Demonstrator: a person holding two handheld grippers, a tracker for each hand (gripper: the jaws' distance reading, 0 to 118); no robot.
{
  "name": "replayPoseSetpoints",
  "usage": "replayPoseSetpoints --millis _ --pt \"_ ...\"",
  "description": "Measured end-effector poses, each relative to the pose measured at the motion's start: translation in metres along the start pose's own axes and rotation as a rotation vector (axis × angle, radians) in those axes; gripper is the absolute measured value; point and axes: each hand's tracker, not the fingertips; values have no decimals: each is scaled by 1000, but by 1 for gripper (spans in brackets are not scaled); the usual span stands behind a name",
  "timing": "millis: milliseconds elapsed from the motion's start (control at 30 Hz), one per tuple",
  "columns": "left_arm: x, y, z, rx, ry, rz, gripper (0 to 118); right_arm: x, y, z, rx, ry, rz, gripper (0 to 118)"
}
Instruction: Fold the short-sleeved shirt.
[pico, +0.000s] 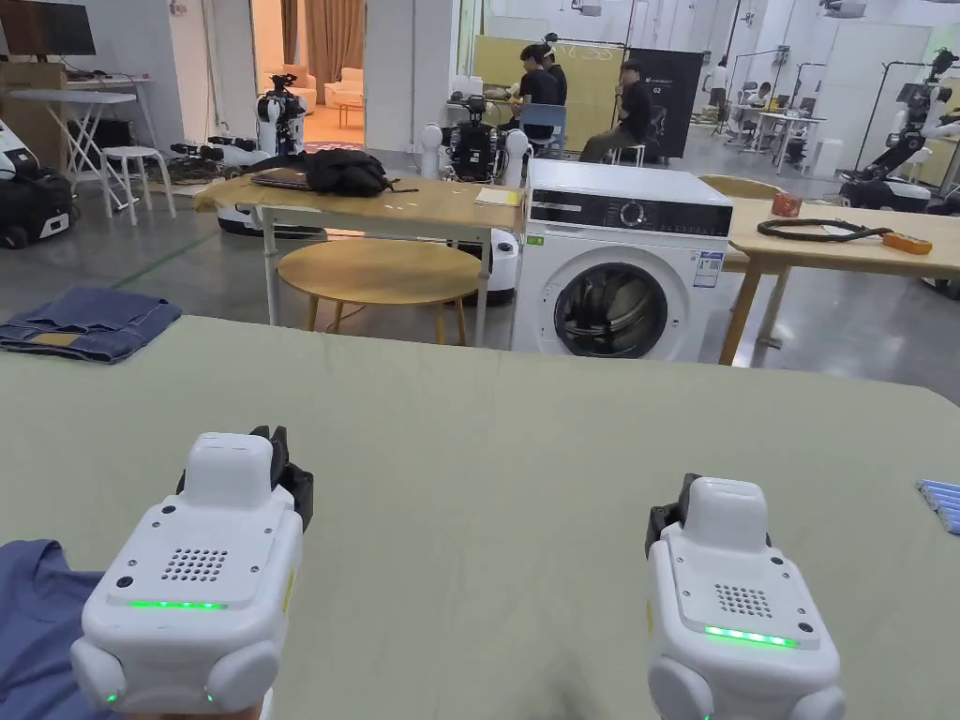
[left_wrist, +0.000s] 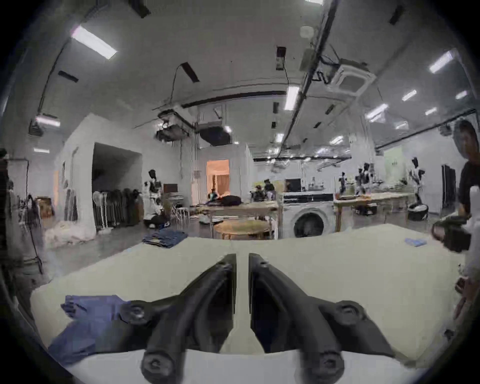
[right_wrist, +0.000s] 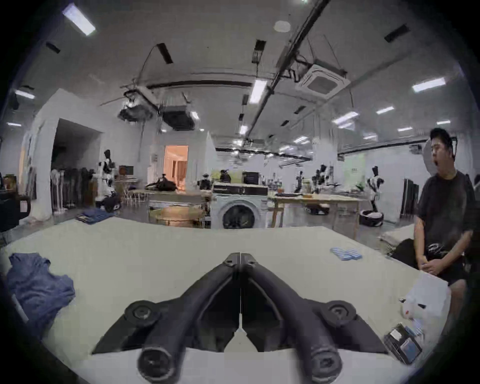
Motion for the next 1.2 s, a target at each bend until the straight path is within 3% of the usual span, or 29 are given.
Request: replayPoseSetpoints --millis 67,133,500,633,900,1000,1100,1200 --pt "-1 -1 1 0 -15 14 0 5 4 3 -1 93 -44 0" --pt "-1 -1 2 -1 -7 26 0 3 5 5 8 54 -13 0" --pt "-39 3 8 -96 19 73 0 -10 15 9 -13 75 -6 0" --pt "-75 8 25 -107 83 43 0 -38 20 11 -6 126 15 0" --pt "-171 4 53 -323 205 41 0 -125 16 21 -27 358 41 0" --pt "-201 -4 65 -384 267 41 0 -150 11 24 -63 422 8 0" --pt "-227 -10 71 -438 278 95 0 -167 4 25 -88 472 -1 0" --pt "-250 -20 61 -555 200 170 0 -180 -4 27 -109 495 41 0"
